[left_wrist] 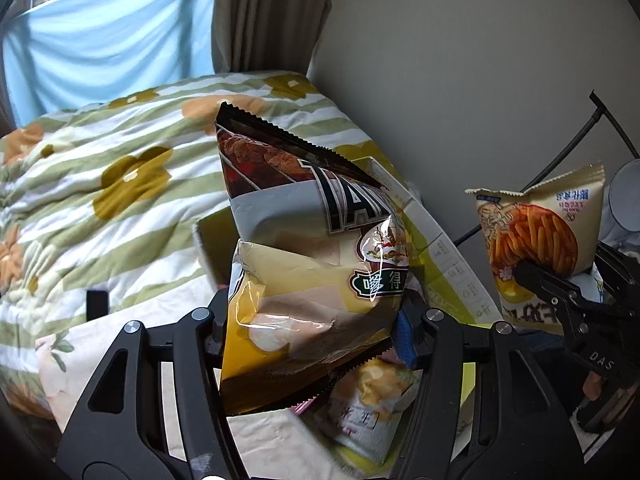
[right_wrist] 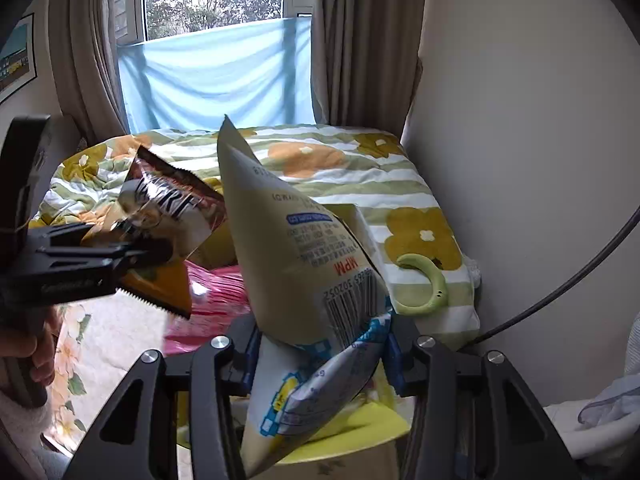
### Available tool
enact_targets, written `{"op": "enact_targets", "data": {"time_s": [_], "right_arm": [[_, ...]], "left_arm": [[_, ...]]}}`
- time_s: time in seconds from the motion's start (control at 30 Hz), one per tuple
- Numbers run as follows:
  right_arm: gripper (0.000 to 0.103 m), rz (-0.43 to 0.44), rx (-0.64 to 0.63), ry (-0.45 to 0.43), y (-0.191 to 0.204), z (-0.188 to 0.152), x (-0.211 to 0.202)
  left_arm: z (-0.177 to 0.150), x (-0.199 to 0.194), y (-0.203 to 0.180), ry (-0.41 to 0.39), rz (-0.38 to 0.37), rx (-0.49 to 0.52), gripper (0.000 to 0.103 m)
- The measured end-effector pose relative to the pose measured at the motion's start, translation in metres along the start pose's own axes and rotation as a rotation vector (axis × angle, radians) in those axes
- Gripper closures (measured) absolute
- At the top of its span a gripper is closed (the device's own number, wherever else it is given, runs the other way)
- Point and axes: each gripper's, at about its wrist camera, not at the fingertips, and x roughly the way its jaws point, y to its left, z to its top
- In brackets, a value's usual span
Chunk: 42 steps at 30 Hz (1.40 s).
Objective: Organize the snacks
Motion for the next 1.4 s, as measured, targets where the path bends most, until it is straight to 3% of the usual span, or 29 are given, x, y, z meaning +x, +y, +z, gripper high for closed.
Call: {"op": "enact_targets", "data": {"time_s": [0.07, 0.17, 0.2, 0.4, 0.6, 0.8, 0.87, 0.9, 0.97, 1.0, 1.1, 1.4], "right_arm": [[0.059, 0.002, 0.002, 0.013, -0.016, -0.002, 0.005], [0.059, 0.023, 0.001, 0.031, -0.037, -0.004, 0.009], [0.059, 0.03, -0.005, 0.035, -0.04, -0.005, 0.011], [0.059, 0.088, -0.027, 0.049, -0.065, -0.006, 0.02], [0.059, 0.143, -0.053, 0.053, -0.07, -0.002, 0.03], [0.057, 0.114, -0.093, 0.082, -0.06, 0.002, 0.045], [0.053, 0.105, -0.097, 0.095, -0.056, 0.002, 0.053], [0.046, 0.103, -0.096, 0.1, -0.055, 0.001, 0.055], [0.02, 0.113, -0.074, 0.092, -0.054, -0.002, 0.053], [0.003, 0.13, -0.053, 0.077, -0.054, -0.005, 0.048], [0.0, 0.163, -0.018, 0.029, -0.053, -0.017, 0.031], [0.0, 0.141, -0.01, -0.06, -0.029, -0.049, -0.031]], "left_arm": [[0.008, 0.018, -0.015, 0.009, 0.015, -0.006, 0.04], [0.016, 0.033, -0.031, 0.006, 0.056, -0.018, 0.004], [0.015, 0.033, -0.034, -0.007, 0.059, -0.028, 0.001], [-0.008, 0.018, -0.029, -0.006, 0.093, -0.097, 0.001], [-0.036, -0.014, -0.028, -0.041, 0.212, -0.12, 0.001], [-0.059, -0.041, -0.022, -0.064, 0.27, -0.171, 0.001], [-0.068, -0.049, -0.02, -0.066, 0.285, -0.186, 0.001], [-0.074, -0.053, -0.019, -0.064, 0.301, -0.187, 0.001], [-0.083, -0.063, -0.018, -0.063, 0.356, -0.181, 0.001], [-0.087, -0.067, -0.018, -0.064, 0.366, -0.178, 0.001], [-0.103, -0.086, -0.015, -0.088, 0.359, -0.188, 0.001], [-0.145, -0.139, -0.021, -0.138, 0.342, -0.168, 0.001]]}}
